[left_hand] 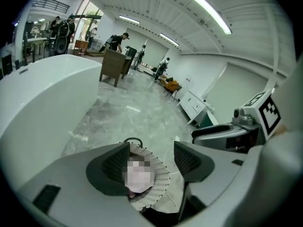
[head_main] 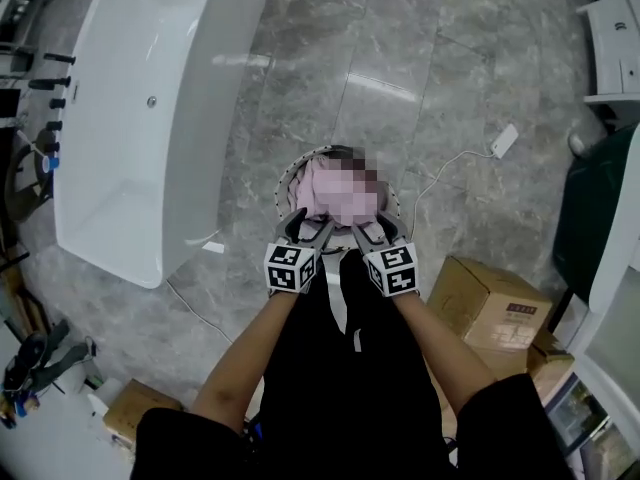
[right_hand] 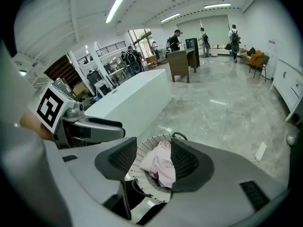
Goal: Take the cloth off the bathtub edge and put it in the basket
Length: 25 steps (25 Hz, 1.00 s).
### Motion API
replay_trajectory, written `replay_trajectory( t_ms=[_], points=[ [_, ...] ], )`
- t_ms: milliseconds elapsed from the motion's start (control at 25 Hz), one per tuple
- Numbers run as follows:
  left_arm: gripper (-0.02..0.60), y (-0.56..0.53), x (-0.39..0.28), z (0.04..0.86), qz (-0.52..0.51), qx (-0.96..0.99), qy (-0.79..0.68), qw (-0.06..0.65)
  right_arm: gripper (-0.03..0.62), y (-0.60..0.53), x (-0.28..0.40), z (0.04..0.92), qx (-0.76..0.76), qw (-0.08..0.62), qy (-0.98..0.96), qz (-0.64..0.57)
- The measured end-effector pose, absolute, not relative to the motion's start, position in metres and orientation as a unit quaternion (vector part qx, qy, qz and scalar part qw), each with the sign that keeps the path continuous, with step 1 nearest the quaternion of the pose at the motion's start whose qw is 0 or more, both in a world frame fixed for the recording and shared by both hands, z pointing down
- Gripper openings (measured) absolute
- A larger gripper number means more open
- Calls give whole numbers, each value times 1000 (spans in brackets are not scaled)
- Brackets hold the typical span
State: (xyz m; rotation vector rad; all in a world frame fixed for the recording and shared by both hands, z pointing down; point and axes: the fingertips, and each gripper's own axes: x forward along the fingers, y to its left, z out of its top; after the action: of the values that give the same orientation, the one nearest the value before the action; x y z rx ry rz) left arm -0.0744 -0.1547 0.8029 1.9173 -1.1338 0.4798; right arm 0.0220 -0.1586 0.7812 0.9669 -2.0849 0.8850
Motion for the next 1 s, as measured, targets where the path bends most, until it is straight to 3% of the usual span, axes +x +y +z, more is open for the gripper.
replay_trajectory(
  t_ms=[480,680,1000],
  points=[
    [285,-161,-42,584,73,809,-496,306,218,-168,47,578,380,212,-859,271],
    [285,-156,-24,518,42,820,-506,262,218,-161,56,511,387,147,-871,264],
    [285,-144,-35,433,-14,815,-543,205,218,-157,50,427,379,107,-900,187]
  ],
)
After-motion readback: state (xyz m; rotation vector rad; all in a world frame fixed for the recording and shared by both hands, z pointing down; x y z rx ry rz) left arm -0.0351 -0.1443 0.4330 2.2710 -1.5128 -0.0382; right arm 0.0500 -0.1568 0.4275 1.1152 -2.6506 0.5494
